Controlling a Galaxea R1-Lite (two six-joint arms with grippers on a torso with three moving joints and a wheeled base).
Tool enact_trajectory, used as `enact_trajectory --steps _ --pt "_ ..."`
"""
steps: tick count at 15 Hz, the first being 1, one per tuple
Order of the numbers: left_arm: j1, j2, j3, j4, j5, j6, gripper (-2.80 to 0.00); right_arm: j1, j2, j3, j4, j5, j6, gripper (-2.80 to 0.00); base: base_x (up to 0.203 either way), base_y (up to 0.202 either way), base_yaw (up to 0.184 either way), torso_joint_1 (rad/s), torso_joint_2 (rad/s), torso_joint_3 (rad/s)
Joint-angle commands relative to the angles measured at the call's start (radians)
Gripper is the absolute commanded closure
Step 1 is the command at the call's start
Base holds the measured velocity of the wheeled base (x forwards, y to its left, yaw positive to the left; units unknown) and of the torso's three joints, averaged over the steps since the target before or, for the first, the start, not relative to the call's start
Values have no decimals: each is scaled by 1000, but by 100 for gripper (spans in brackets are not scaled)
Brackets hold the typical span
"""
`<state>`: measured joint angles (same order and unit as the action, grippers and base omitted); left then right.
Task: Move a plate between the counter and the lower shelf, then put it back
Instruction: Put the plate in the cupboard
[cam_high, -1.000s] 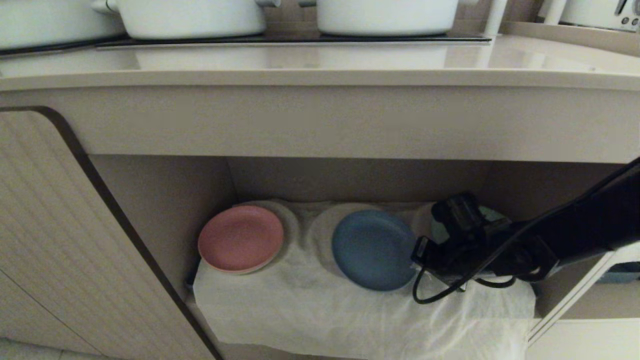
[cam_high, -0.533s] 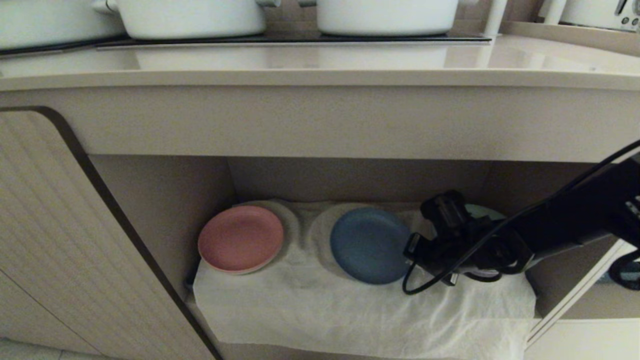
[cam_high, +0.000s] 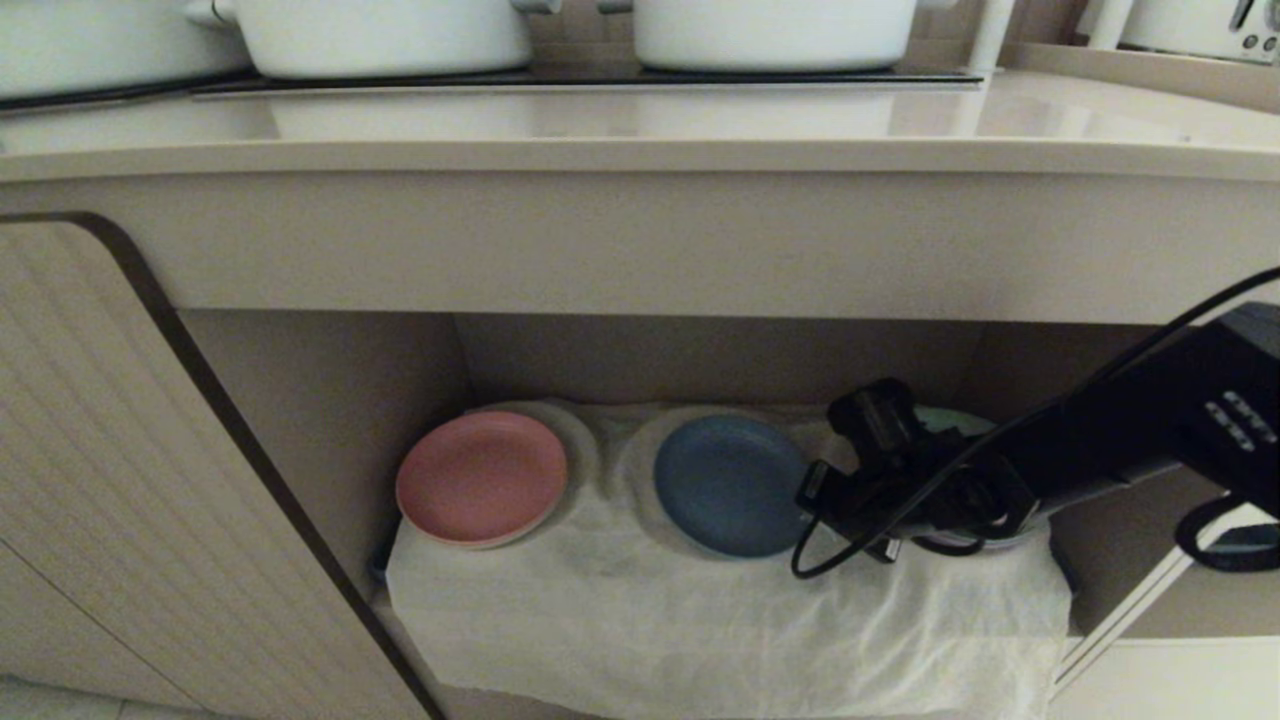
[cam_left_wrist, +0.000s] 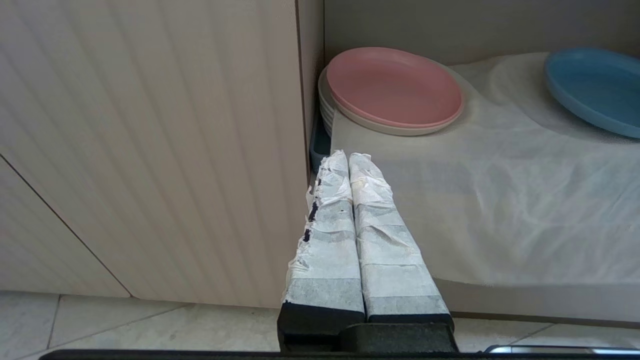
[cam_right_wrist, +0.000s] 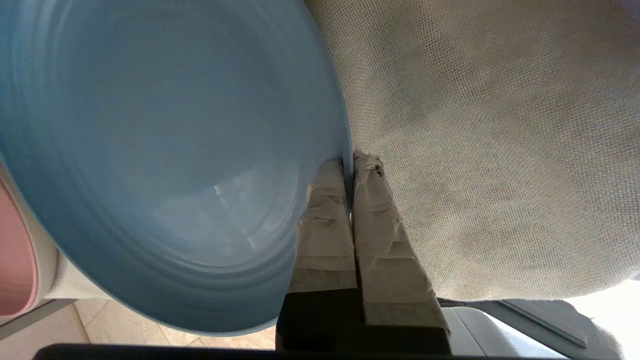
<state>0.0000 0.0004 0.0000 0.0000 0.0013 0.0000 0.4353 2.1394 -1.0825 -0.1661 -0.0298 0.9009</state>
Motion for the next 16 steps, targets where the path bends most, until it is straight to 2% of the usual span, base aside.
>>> enact_trajectory --steps 1,6,16 --pt "0 0 0 0 0 0 0 0 2 -4 20 1 2 0 0 0 0 0 0 0" --pt "0 0 0 0 0 0 0 0 12 -46 63 2 0 0 0 0 0 0 0 0" --pt "0 0 0 0 0 0 0 0 51 -135 60 -1 4 0 0 0 0 0 0 0"
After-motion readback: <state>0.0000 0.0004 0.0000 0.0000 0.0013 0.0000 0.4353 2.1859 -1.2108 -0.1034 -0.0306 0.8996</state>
